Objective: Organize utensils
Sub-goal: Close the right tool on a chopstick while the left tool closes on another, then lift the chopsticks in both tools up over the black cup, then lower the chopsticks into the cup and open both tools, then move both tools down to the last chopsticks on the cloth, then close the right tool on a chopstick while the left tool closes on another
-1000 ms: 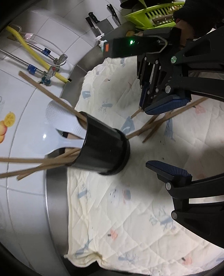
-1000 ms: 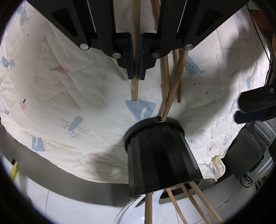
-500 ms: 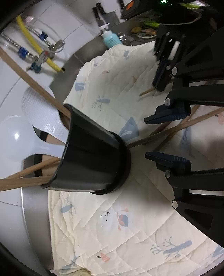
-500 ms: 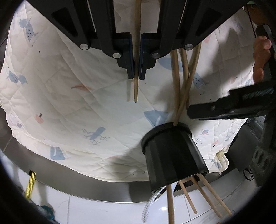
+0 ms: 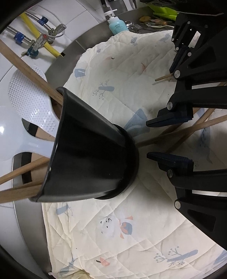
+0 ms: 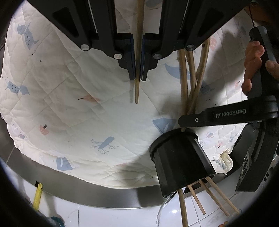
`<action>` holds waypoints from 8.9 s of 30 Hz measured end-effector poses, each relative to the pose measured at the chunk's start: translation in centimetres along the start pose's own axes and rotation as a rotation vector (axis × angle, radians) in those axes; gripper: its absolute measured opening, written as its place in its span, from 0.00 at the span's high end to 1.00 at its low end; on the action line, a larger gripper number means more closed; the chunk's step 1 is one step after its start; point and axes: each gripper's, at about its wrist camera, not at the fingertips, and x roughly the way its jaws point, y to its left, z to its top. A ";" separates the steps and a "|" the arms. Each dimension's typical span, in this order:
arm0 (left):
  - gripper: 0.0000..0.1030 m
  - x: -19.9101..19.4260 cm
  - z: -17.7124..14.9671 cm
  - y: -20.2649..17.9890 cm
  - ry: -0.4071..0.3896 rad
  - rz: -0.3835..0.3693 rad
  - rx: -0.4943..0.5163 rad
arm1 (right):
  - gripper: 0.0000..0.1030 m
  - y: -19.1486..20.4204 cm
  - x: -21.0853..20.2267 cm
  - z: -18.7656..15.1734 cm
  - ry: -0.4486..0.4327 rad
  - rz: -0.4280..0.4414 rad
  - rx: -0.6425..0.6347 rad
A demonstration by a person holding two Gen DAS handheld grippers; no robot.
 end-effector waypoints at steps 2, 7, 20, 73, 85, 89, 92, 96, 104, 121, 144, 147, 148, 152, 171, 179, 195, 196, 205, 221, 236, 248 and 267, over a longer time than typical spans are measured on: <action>0.73 0.3 0.1 -0.1 0.006 0.003 0.003 | 0.92 -0.1 0.1 0.0 0.004 0.004 0.006; 0.88 0.9 0.3 -0.6 0.012 0.003 0.037 | 0.92 -0.4 0.3 -0.1 0.017 0.021 0.005; 0.89 -1.3 -0.2 -0.1 -0.051 -0.034 0.066 | 0.92 -0.6 0.0 -0.1 0.002 0.031 0.011; 0.94 -30.1 8.2 -1.6 -0.632 -0.112 0.202 | 0.92 2.9 -19.4 5.6 -0.537 0.032 -0.047; 0.94 -27.9 11.4 0.9 -0.623 -0.105 0.165 | 0.92 5.0 -20.3 8.8 -0.585 0.024 -0.083; 0.94 -28.7 12.0 1.4 -0.640 -0.143 0.152 | 0.92 5.6 -20.4 9.8 -0.597 0.022 -0.095; 0.94 -29.6 12.5 1.2 -0.662 -0.145 0.169 | 0.92 6.0 -20.4 10.7 -0.610 0.030 -0.090; 0.94 -29.6 12.8 1.2 -0.667 -0.138 0.177 | 0.92 6.6 -20.4 11.8 -0.632 0.045 -0.087; 0.94 -26.8 12.4 2.1 -0.633 -0.088 0.180 | 0.92 7.8 -19.8 13.7 -0.662 0.050 -0.094; 0.94 -23.1 11.4 2.9 -0.542 -0.036 0.190 | 0.92 8.2 -15.3 15.5 -0.640 0.021 -0.084; 0.59 -24.4 11.2 3.2 -0.562 -0.018 0.176 | 0.91 7.9 -12.6 14.2 -0.523 -0.005 -0.111; 0.59 -24.9 11.0 3.4 -0.565 -0.016 0.170 | 0.91 7.6 -13.2 14.0 -0.527 -0.007 -0.098; 0.59 -25.1 10.8 3.5 -0.564 -0.017 0.168 | 0.91 7.5 -13.4 13.9 -0.529 -0.007 -0.097; 0.59 -25.6 10.0 3.7 -0.557 -0.015 0.157 | 0.91 7.3 -14.6 13.0 -0.540 0.000 -0.101; 0.59 -23.7 2.1 4.5 -0.443 0.029 0.071 | 0.91 4.3 -11.7 3.8 -0.359 0.055 -0.066; 0.59 -22.4 -0.3 5.1 -0.400 0.031 0.035 | 0.91 5.2 -6.9 1.9 -0.228 0.106 -0.105; 0.59 -20.9 -1.8 9.3 -0.340 0.060 -0.047 | 0.91 5.0 1.4 2.9 -0.050 0.118 -0.105; 0.59 -20.8 -1.8 9.5 -0.337 0.061 -0.050 | 0.91 5.0 1.8 3.0 -0.042 0.120 -0.108; 0.59 -19.7 -2.0 10.5 -0.307 0.064 -0.065 | 0.91 5.2 3.3 3.9 -0.023 0.092 -0.136; 0.59 -17.7 -2.5 10.1 -0.263 0.038 -0.060 | 0.91 6.0 4.4 4.2 0.006 0.072 -0.190; 0.59 -12.4 -3.5 4.3 -0.143 -0.075 0.021 | 0.91 2.6 -1.7 4.4 -0.145 0.045 -0.102; 0.74 -6.2 -3.5 1.3 -0.012 -0.104 -0.006 | 0.91 -0.6 -10.8 3.5 -0.359 0.021 -0.024; 0.85 -1.3 -3.0 -0.6 0.053 0.068 -0.087 | 0.91 -1.9 -16.0 0.8 -0.492 0.019 0.015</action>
